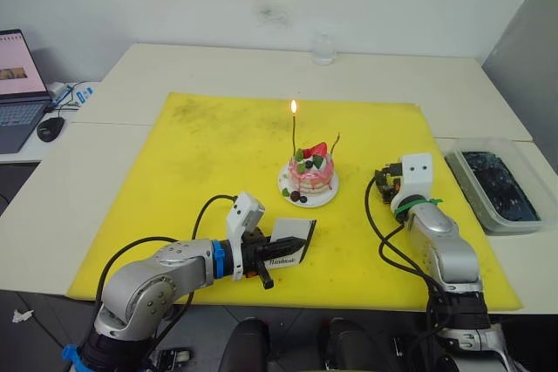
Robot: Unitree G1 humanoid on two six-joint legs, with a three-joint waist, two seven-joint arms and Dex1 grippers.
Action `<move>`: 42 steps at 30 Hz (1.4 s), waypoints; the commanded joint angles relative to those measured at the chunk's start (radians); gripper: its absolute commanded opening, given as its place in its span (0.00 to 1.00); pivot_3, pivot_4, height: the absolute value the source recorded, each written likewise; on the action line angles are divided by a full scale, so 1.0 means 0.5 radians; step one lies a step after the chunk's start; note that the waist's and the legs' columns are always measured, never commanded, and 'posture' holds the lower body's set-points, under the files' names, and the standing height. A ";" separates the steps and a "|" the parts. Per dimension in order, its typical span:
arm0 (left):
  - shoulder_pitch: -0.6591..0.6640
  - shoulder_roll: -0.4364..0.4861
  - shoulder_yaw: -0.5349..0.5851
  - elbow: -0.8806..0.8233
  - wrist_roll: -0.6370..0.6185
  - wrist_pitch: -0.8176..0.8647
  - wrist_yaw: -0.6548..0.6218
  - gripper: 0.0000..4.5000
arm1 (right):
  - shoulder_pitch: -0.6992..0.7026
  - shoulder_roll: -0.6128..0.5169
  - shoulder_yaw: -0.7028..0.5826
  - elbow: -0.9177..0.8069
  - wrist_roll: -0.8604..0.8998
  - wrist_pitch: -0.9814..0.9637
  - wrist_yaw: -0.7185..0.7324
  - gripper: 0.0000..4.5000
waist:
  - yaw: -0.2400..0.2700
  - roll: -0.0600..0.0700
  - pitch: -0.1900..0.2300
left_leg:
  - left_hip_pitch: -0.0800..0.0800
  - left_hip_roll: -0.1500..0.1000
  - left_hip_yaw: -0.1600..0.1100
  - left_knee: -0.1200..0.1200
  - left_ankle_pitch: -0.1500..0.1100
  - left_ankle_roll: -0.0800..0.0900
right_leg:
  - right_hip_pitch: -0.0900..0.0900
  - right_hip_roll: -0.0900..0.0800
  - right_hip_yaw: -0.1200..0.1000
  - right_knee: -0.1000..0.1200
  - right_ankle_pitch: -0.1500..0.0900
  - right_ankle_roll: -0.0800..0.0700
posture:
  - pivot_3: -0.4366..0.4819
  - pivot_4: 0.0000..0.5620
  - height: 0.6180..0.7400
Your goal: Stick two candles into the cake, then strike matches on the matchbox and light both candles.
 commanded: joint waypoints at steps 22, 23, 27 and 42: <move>0.005 0.003 -0.007 -0.014 0.004 -0.060 -0.079 0.00 | 0.160 -0.240 0.078 -1.146 0.356 0.739 0.308 0.01 | 0.004 0.001 0.000 | -0.001 0.001 -0.001 -0.001 0.000 0.000 | -0.001 -0.003 -0.001 -0.002 0.000 0.000 | 0.48 0.27 1.00; 0.001 0.005 -0.005 -0.007 0.006 -0.060 -0.086 0.00 | 0.218 -0.317 0.090 -1.213 0.383 0.756 0.369 0.01 | 0.004 0.001 0.000 | -0.002 0.001 -0.001 -0.001 0.000 0.000 | -0.001 -0.004 -0.001 -0.003 -0.001 -0.001 | 0.48 0.27 1.00; -0.019 0.024 -0.006 0.006 0.011 -0.054 -0.108 0.00 | 0.527 -0.585 0.071 -1.387 0.425 0.684 0.551 0.01 | 0.002 0.000 0.001 | -0.003 0.001 -0.001 -0.002 0.000 0.000 | -0.002 -0.004 -0.002 -0.003 -0.002 -0.002 | 0.48 0.27 1.00; 0.036 0.084 0.041 -0.074 -0.051 0.003 -0.081 0.00 | 0.997 -0.717 -0.063 -1.352 0.462 0.359 0.695 0.01 | -0.003 -0.001 0.001 | 0.000 0.002 -0.002 -0.003 -0.001 -0.001 | -0.001 -0.004 -0.003 -0.003 -0.004 -0.005 | 0.48 0.27 1.00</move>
